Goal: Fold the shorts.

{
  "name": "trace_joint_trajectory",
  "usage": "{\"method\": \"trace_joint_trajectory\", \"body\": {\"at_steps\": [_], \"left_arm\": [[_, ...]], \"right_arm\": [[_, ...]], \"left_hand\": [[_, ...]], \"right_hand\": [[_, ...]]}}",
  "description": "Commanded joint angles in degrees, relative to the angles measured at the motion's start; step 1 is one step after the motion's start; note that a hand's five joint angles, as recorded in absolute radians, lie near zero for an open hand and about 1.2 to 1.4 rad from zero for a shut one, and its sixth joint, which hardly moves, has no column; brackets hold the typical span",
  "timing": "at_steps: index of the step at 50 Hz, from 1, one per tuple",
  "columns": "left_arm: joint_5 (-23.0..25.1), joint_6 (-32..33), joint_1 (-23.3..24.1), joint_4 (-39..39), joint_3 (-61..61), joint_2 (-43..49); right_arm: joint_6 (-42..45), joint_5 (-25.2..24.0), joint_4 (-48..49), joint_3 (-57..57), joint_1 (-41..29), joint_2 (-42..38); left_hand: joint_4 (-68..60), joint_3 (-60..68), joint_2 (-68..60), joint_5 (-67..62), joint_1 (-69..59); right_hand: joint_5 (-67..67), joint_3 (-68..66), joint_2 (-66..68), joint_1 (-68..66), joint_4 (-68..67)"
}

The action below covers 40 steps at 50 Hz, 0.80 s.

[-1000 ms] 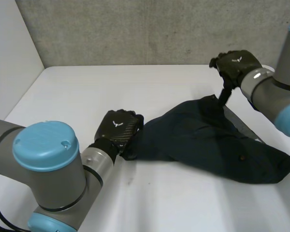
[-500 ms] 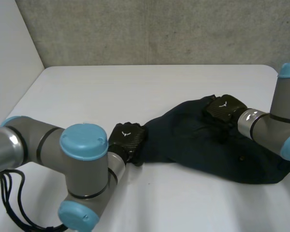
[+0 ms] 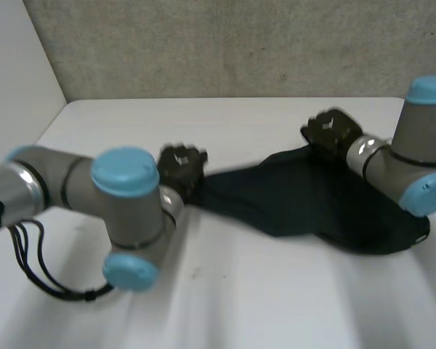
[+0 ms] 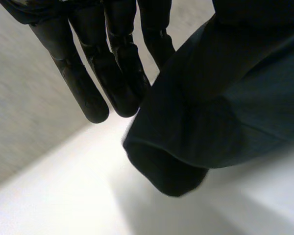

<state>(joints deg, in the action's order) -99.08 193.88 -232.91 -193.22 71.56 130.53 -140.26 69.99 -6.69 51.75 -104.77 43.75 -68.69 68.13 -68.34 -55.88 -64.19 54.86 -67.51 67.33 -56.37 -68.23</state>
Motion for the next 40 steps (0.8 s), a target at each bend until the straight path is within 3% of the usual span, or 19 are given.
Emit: {"method": "trace_joint_trajectory", "body": {"at_steps": [1, 9, 18, 26, 34, 38, 39, 40], "left_arm": [[0.56, 11.69, -6.5, -7.59, -14.59, -1.68], [3.98, 14.24, -7.82, -25.44, -19.97, -5.19], [5.39, 13.89, -7.73, -31.51, -5.48, -14.06], [6.36, 14.16, -7.21, -28.8, 11.83, -20.04], [6.36, 13.8, -5.45, -14.57, 24.4, -23.91], [6.36, 13.63, -3.08, -8.76, 27.58, -24.97], [6.27, 13.63, -2.21, -7.45, 28.28, -25.49], [6.27, 13.63, -1.94, -7.17, 28.46, -26.02]], "right_arm": [[-0.89, 2.61, 13.0, -14.21, -0.26, -1.3], [-8.08, 6.64, 37.86, -14.23, -3.59, 5.72], [-12.58, 7.71, 40.62, -0.09, -5.27, 14.42], [-11.79, 7.27, 34.04, 20.22, -5.36, 21.72], [-9.86, 5.87, 16.92, 34.63, -4.39, 23.84], [-10.12, 4.99, 13.38, 38.41, -4.3, 24.36], [-10.3, 4.9, 13.29, 39.04, -4.22, 24.54], [-10.38, 4.81, 13.11, 39.65, -4.04, 24.8]], "left_hand": [[-11.31, 11.87, -11.66, -14.12, -15.81], [-11.31, 11.87, -11.66, -14.12, -15.81], [-11.31, 11.87, -11.66, -14.12, -15.81], [-11.31, 11.87, -11.66, -14.12, -15.81], [-11.31, 11.87, -11.66, -14.12, -15.81], [-11.31, 11.87, -11.66, -14.12, -15.81], [-11.31, 11.87, -11.66, -14.12, -15.81], [-11.31, 11.87, -11.66, -14.12, -15.81]], "right_hand": [[15.14, -12.49, 12.67, -23.63, -11.77], [15.14, -12.49, 12.67, -23.63, -11.77], [15.14, -12.49, 12.67, -23.63, -11.77], [15.14, -12.49, 12.67, -23.63, -11.77], [15.14, -12.49, 12.67, -23.63, -11.77], [15.14, -12.49, 12.67, -23.63, -11.77], [12.7, -10.05, 10.24, -21.19, -9.33], [1.02, 1.63, -1.45, -9.51, 2.35]]}}
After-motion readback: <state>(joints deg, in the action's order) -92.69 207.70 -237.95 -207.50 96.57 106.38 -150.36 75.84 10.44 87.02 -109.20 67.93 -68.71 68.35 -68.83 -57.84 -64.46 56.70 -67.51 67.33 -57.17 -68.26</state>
